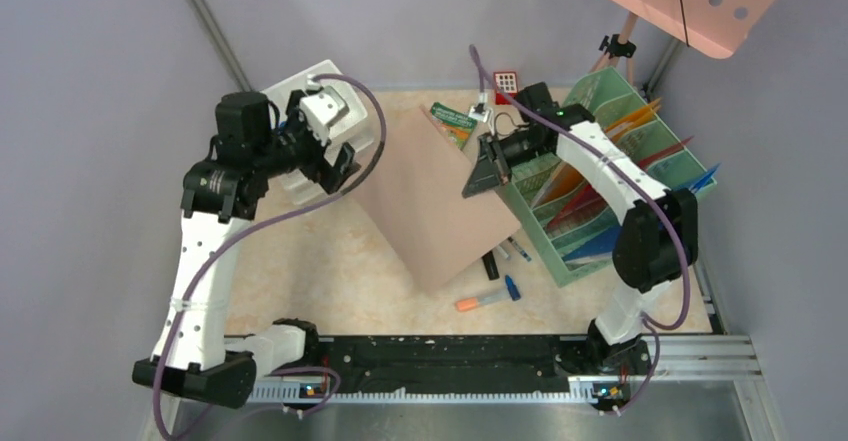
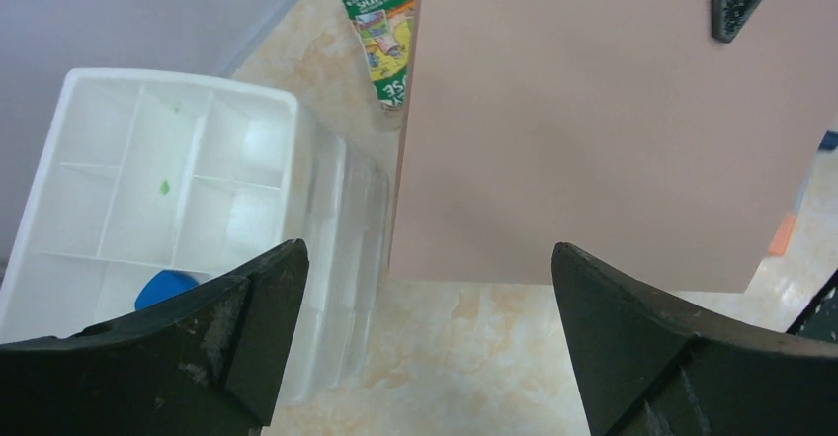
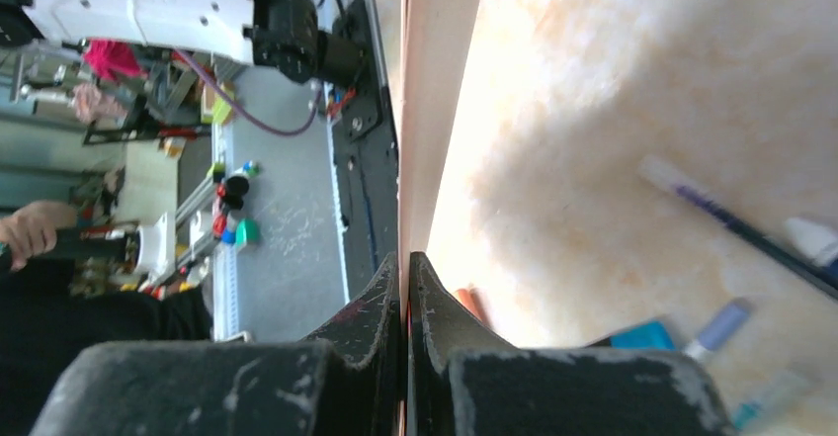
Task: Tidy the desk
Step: Pick up the folder from the center of the board, then place the folder in the storage box.
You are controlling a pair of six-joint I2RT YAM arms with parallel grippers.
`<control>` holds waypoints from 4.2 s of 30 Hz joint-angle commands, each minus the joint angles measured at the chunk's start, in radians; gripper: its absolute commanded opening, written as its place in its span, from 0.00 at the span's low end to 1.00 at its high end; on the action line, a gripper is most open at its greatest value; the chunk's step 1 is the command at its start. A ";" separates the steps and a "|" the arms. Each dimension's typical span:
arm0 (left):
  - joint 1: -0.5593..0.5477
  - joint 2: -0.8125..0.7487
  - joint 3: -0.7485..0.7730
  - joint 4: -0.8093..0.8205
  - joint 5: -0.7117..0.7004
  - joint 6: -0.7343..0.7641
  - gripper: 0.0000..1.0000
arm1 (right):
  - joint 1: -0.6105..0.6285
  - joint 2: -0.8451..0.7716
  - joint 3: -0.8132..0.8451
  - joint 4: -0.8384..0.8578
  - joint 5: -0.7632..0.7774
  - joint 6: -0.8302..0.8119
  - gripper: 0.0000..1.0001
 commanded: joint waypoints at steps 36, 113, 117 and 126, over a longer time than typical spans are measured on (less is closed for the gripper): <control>0.264 0.045 -0.385 1.063 0.549 -1.038 0.99 | -0.233 -0.257 0.054 0.975 -0.018 1.027 0.00; -0.108 0.430 0.125 0.942 0.402 -0.895 0.00 | -0.526 -0.431 0.189 0.543 0.135 0.629 0.89; -0.178 0.490 0.261 0.791 0.382 -0.739 0.00 | -0.617 -0.447 0.188 0.511 0.137 0.595 0.89; -0.276 0.571 0.360 0.737 0.317 -0.624 0.00 | -0.775 -0.476 0.051 0.695 0.042 0.756 0.90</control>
